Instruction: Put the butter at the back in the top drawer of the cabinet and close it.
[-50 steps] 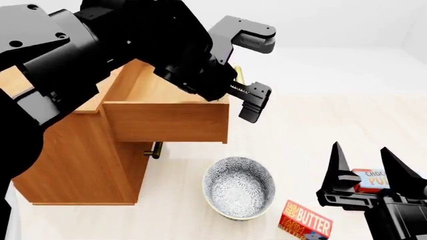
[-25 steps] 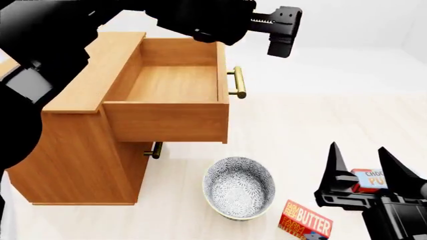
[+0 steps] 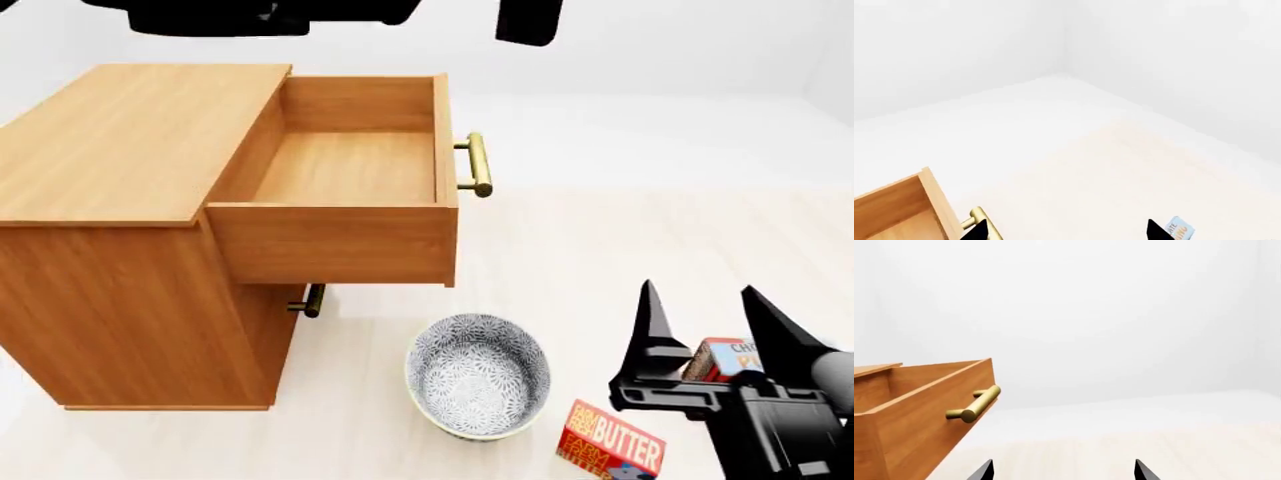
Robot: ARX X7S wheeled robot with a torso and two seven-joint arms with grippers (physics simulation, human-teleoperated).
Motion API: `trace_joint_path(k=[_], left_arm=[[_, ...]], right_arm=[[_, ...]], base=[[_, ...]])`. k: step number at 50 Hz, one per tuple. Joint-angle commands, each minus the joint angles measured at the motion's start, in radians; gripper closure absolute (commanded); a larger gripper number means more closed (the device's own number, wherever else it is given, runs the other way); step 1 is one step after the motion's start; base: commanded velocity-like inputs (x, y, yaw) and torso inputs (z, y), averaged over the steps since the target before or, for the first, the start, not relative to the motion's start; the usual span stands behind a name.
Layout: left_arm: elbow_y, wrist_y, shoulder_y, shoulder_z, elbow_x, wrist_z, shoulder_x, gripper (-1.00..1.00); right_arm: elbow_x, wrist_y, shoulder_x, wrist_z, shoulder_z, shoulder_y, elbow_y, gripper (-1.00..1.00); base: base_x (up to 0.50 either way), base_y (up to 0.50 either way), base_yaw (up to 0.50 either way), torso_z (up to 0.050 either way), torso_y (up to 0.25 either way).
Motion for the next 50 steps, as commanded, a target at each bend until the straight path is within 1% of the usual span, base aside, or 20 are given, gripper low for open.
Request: trace_joint_path(k=[1, 15, 21, 26, 29, 35, 38, 42, 45, 50], left_arm=[[0.545, 0.158, 0.076, -0.110, 0.009, -0.161, -0.333, -1.00], [0.940, 0.313, 0.252, -0.144, 0.191, -0.219, -0.672, -1.00], [1.073, 0.367, 0.317, -0.148, 0.251, -0.193, -0.820, -1.00], [1.153, 0.426, 0.400, -0.123, 0.359, -0.167, -0.918, -1.00], [1.181, 0.467, 0.457, -0.097, 0.434, -0.124, -0.977, -1.00], [1.207, 0.531, 0.543, -0.045, 0.531, -0.014, -1.054, -1.00], [1.192, 0.568, 0.577, -0.020, 0.553, 0.029, -1.079, -1.00], [1.181, 0.598, 0.604, -0.001, 0.560, 0.069, -1.100, -1.00], [1.177, 0.606, 0.612, 0.004, 0.559, 0.088, -1.111, -1.00], [1.173, 0.613, 0.620, 0.009, 0.567, 0.104, -1.119, -1.00]], right_arm=[[-0.005, 0.049, 0.006, 0.059, -0.032, 0.032, -0.041, -1.00], [-0.004, 0.089, 0.013, 0.128, -0.037, 0.056, -0.069, -1.00], [0.024, 0.159, 0.050, 0.166, -0.040, 0.106, -0.066, -1.00], [0.155, 0.253, 0.118, 0.171, -0.026, 0.176, -0.051, -1.00], [0.282, 0.336, 0.191, 0.189, -0.014, 0.232, -0.053, -1.00], [0.567, 0.457, 0.357, 0.243, 0.021, 0.338, -0.023, -1.00], [0.724, 0.527, 0.456, 0.269, -0.023, 0.450, 0.034, -1.00], [0.891, 0.636, 0.551, 0.294, -0.151, 0.660, 0.121, -1.00], [1.010, 0.768, 0.567, 0.269, -0.301, 0.867, 0.221, -1.00], [1.160, 0.999, 0.539, 0.244, -0.527, 1.179, 0.405, -1.00]], base=[[0.00, 0.00, 0.00, 0.000, 0.000], [0.00, 0.00, 0.00, 0.000, 0.000], [0.00, 0.00, 0.00, 0.000, 0.000], [0.00, 0.00, 0.00, 0.000, 0.000], [0.00, 0.00, 0.00, 0.000, 0.000], [0.00, 0.00, 0.00, 0.000, 0.000], [0.00, 0.00, 0.00, 0.000, 0.000], [0.00, 0.00, 0.00, 0.000, 0.000], [0.00, 0.00, 0.00, 0.000, 0.000], [0.00, 0.00, 0.00, 0.000, 0.000]])
